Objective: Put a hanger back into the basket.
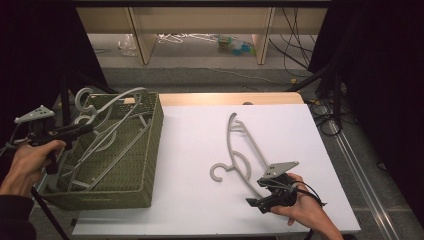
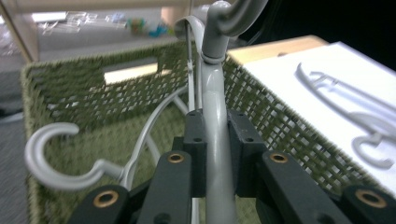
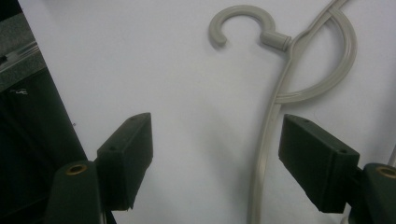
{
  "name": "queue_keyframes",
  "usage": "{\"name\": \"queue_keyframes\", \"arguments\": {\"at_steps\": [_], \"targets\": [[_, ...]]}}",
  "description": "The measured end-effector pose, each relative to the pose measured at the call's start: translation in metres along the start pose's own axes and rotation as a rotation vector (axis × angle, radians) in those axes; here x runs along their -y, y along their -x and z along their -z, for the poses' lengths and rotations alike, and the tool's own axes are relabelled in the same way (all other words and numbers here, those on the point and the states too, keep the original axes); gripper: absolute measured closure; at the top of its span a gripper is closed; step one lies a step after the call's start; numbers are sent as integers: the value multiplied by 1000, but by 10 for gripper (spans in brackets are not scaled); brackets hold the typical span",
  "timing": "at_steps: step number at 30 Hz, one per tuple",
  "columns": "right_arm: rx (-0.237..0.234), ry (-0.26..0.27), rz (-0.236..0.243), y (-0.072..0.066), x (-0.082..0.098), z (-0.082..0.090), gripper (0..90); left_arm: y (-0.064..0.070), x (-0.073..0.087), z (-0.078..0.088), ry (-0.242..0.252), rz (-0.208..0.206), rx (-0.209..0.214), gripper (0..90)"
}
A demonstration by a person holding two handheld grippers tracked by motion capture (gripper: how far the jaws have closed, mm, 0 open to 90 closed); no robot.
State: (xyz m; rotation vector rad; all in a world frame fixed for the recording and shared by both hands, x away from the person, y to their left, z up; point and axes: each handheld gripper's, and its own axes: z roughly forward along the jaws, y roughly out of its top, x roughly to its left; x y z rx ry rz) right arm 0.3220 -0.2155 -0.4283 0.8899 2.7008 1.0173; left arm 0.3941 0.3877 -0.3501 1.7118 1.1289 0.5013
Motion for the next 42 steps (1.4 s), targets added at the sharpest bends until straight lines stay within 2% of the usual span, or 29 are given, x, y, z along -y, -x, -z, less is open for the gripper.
{"name": "queue_keyframes", "arguments": {"at_steps": [1, 3, 5, 8, 11, 12, 15, 18, 21, 24, 26, 28, 31, 32, 34, 38, 42], "targets": [[-4, -3, -9, 0, 0, 0, 269, 0, 0, 1, 14, -7, 10, 789], [-7, -13, -23, -1, 0, 1, 269, 0, -2, 3, 5, -9, 12, 789], [-1, -4, -2, 0, 0, -1, 269, -1, -2, 4, -12, -11, 3, 789], [-5, -6, -5, -1, 0, 0, 269, -5, 2, 5, -12, 8, 44, 789], [-3, -9, -8, 0, 0, -1, 270, -6, 7, 3, -7, 28, 63, 789], [1, -1, -12, -1, 1, -2, 270, -7, 9, 1, -30, 20, 61, 789], [-9, -15, -9, -2, 0, -1, 270, -10, 16, -5, -79, 47, 75, 789], [-10, -15, -9, -2, 0, -1, 270, -12, 22, -13, -93, 59, 78, 789], [-3, -15, -14, -1, 0, -2, 270, -12, 26, -22, -134, 67, 76, 789], [-7, -17, -10, -1, 0, -2, 270, -10, 33, -31, -148, 98, 88, 788], [-9, -17, -8, -2, 0, -1, 270, -13, 38, -36, -172, 141, 66, 786], [-9, -17, -9, -2, 0, -1, 270, -16, 43, -41, -205, 151, 31, 783], [-8, -18, -10, -1, 0, -2, 270, -18, 49, -46, -267, 127, -17, 769], [-8, -18, -10, -1, 0, -2, 270, -19, 51, -48, -286, 119, -21, 769], [-12, -17, -7, -1, 0, -2, 270, -20, 55, -49, -283, 117, -42, 769], [-12, -17, -10, -2, -1, -2, 270, -25, 57, -49, -279, 147, -62, 763], [-11, -16, -13, -1, 0, -2, 270, -27, 56, -49, -312, 135, -96, 741]]}}
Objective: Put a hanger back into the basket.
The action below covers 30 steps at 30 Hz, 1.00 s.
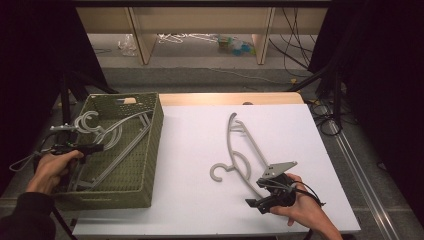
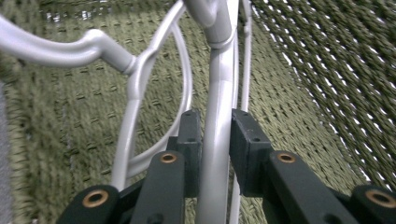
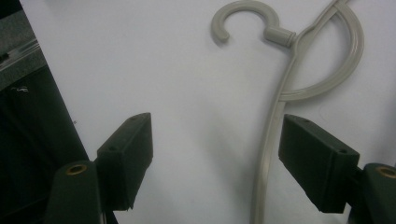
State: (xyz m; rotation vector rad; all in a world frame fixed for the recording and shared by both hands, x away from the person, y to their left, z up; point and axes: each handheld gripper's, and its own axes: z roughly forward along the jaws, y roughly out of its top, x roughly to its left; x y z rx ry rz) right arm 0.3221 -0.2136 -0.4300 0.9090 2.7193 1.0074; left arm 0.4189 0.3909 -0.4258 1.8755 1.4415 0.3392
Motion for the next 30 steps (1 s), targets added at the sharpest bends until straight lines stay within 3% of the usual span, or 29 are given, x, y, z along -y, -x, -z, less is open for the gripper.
{"name": "queue_keyframes", "arguments": {"at_steps": [2, 6, 8, 10, 12, 14, 18, 20, 24, 28, 30], "targets": [[2, 2, 2, 0, 0, 0, 269, -3, -1, 1, -25, -12, -23, 726], [3, 2, -1, 0, 0, 0, 270, -5, 0, 5, -49, 17, -84, 680], [2, 2, -1, 0, 0, 0, 269, -3, 0, 9, -15, 54, -128, 618], [5, 4, 3, 1, 1, -1, 269, 0, -1, 15, 41, 89, -115, 582], [5, 4, 0, 2, 1, -1, 269, 4, -3, 24, 54, 66, -135, 552], [6, 6, -1, 2, 1, -1, 269, 10, -3, 30, 103, 86, -136, 495], [10, 13, -15, 1, 1, -1, 269, 24, 0, 46, 192, 100, -101, 411], [14, 12, -20, 2, 2, -1, 269, 29, 4, 56, 228, 83, -114, 392], [17, 4, -18, 3, 3, -3, 269, 40, 9, 75, 310, 98, -87, 356], [13, 2, -24, 2, 3, -2, 269, 68, 14, 86, 344, 49, -40, 328], [19, 16, -23, 2, 3, -3, 269, 85, 16, 90, 367, 2, -9, 319]]}}
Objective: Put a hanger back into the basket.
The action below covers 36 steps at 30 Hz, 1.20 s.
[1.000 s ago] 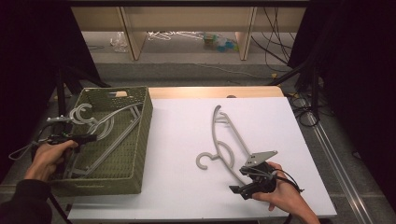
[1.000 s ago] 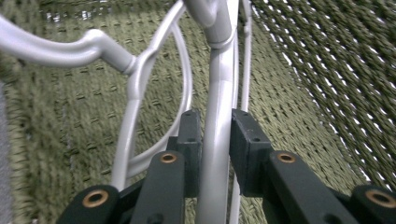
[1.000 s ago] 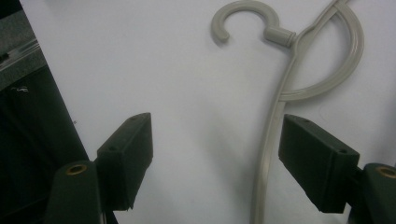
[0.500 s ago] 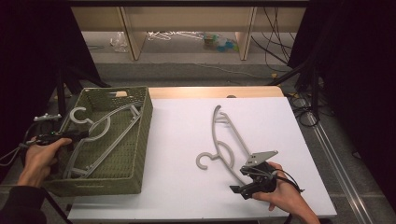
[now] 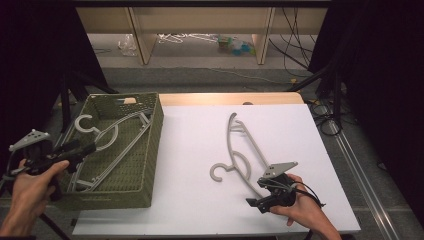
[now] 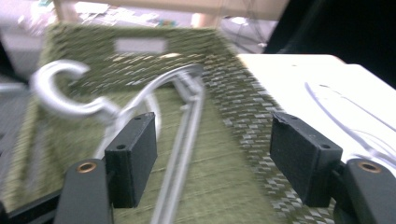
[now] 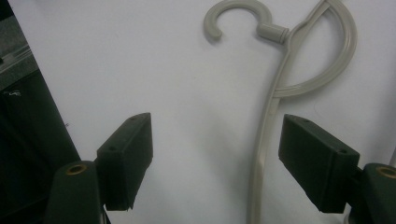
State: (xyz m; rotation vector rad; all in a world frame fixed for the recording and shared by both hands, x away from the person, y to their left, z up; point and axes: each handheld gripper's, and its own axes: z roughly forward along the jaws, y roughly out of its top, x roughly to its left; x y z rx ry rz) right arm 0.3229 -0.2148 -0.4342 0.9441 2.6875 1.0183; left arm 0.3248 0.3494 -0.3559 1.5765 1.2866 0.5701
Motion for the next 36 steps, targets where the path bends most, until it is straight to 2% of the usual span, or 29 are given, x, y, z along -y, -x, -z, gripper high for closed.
{"name": "queue_keyframes", "arguments": {"at_steps": [3, 5, 6, 7, 10, 11, 12, 13, 15, 17, 19, 20, 21, 22, 23, 25, 29, 30, 31, 32, 34, 35, 36], "targets": [[10, -3, 4, 1, 0, 0, 259, 22, 1, 1, 18, -15, 47, 300], [4, -16, -27, 0, 1, 1, 259, 36, 2, -1, 26, -41, 77, 287], [15, 3, -24, 1, 1, 0, 258, 43, 3, -2, 20, -69, 90, 283], [18, 8, -18, 2, 1, 0, 257, 48, 3, -3, 19, -78, 97, 271], [16, -5, -9, 4, 1, 1, 255, 66, 8, -9, 12, -113, 145, 235], [18, 4, -15, 3, 2, 1, 254, 72, 10, -12, 19, -97, 153, 228], [18, 2, -15, 3, 2, 1, 251, 79, 13, -14, 11, -105, 170, 224], [22, 13, -18, 3, 2, 0, 250, 85, 16, -17, 18, -104, 187, 220], [24, 1, -15, 3, 2, 0, 249, 97, 21, -21, 20, -97, 219, 211], [23, -5, -10, 2, 2, -1, 247, 108, 25, -24, 14, -115, 251, 211], [32, 14, 1, 3, 3, -3, 247, 124, 31, -28, -7, -139, 285, 207], [29, 10, -10, 2, 3, -3, 246, 129, 34, -30, -14, -140, 301, 203], [22, -3, -9, 2, 2, -2, 246, 135, 36, -30, -26, -159, 298, 203], [22, -4, -8, 2, 3, -2, 246, 142, 38, -33, -29, -187, 315, 202], [18, -12, -19, 1, 3, -2, 246, 148, 40, -34, -32, -192, 318, 201], [19, -7, -13, 2, 3, -2, 246, 156, 44, -37, -31, -214, 340, 201], [26, 5, -5, 2, 3, -5, 247, 167, 56, -44, -31, -223, 370, 201], [20, 0, -12, 1, 3, -5, 247, 169, 58, -44, -32, -235, 362, 201], [25, -6, 5, 2, 3, -5, 247, 171, 61, -45, -34, -244, 359, 202], [24, -8, 4, 2, 3, -5, 246, 172, 64, -46, -42, -260, 373, 201], [24, -9, 5, 2, 3, -5, 247, 176, 72, -49, -52, -251, 384, 200], [19, -22, -14, 0, 3, -5, 247, 176, 75, -51, -48, -250, 391, 200], [18, -22, -16, 0, 3, -5, 247, 178, 80, -53, -54, -260, 386, 200]]}}
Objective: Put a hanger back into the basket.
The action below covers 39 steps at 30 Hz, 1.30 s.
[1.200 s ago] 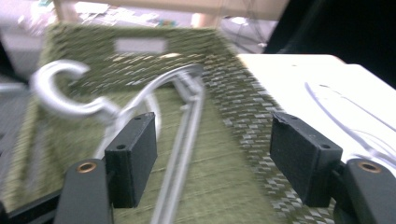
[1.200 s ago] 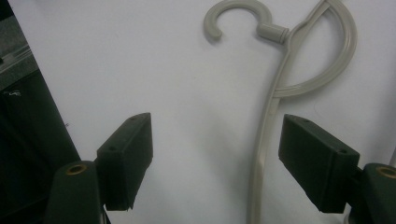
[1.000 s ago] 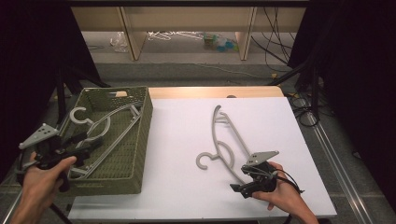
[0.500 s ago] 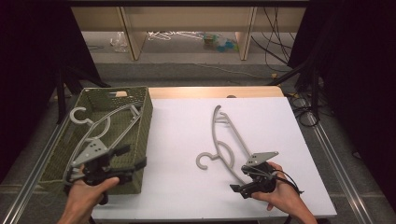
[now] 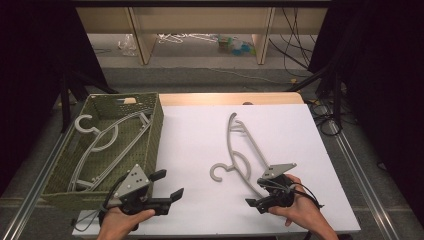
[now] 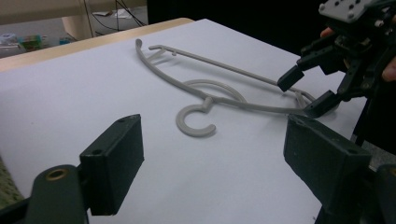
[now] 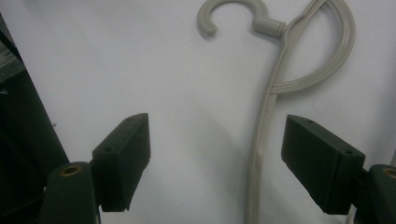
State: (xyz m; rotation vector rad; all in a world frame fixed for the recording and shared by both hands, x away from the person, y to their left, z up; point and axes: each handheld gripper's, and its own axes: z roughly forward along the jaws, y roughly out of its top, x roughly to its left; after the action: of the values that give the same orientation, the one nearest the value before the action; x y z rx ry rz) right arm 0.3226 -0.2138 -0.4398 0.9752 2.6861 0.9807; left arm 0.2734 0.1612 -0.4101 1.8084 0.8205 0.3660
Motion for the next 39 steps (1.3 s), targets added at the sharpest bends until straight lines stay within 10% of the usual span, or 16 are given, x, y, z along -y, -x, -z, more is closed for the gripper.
{"name": "queue_keyframes", "arguments": {"at_steps": [14, 39], "targets": [[26, 11, 15, 2, 2, -3, 248, 6, 23, -18, -13, 26, 11, 196], [50, -193, -27, 13, -12, -36, 496, 10, 30, -26, -61, -28, 37, 198]]}}
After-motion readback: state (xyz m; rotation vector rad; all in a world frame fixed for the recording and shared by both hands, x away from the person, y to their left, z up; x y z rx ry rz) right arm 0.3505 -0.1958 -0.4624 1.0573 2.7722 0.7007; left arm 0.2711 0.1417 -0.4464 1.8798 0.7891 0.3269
